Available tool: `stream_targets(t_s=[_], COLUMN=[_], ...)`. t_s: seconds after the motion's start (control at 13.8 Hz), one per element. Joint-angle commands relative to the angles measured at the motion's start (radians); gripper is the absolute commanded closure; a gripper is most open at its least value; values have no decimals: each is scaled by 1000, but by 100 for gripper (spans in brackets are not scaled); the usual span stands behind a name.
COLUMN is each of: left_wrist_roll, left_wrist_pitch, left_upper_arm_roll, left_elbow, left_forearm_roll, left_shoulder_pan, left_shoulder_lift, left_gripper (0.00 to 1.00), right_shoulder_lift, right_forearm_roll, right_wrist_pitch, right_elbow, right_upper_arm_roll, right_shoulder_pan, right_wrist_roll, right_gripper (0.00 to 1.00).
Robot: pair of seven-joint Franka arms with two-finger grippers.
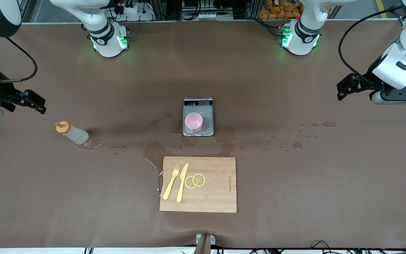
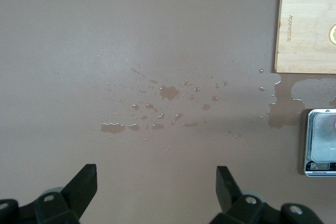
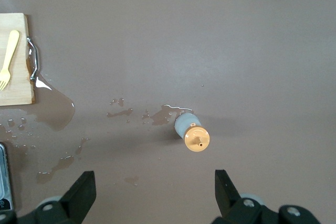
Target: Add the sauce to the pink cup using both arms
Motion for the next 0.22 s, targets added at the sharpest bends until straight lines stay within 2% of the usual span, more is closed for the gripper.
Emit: stream_targets(t_s=[0.0, 0.15], left_wrist_roll=[13, 11], left_wrist_pitch=[6, 6], left_upper_arm_roll=[0, 0], left_elbow=[6, 6], left_forearm_roll=[-17, -17], left_shoulder_pan=[7, 7], left_shoulder_lift=[0, 0], left_gripper=[0, 0], right_shoulder_lift=[-25, -25], right_forearm_roll=[-20, -20], right_wrist_pitch=[10, 10], right_elbow=[-21, -19], right_upper_arm_roll=[-6, -8], right_shoulder_pan=[6, 4], right_wrist_roll=[-13, -13], right_gripper=[0, 0])
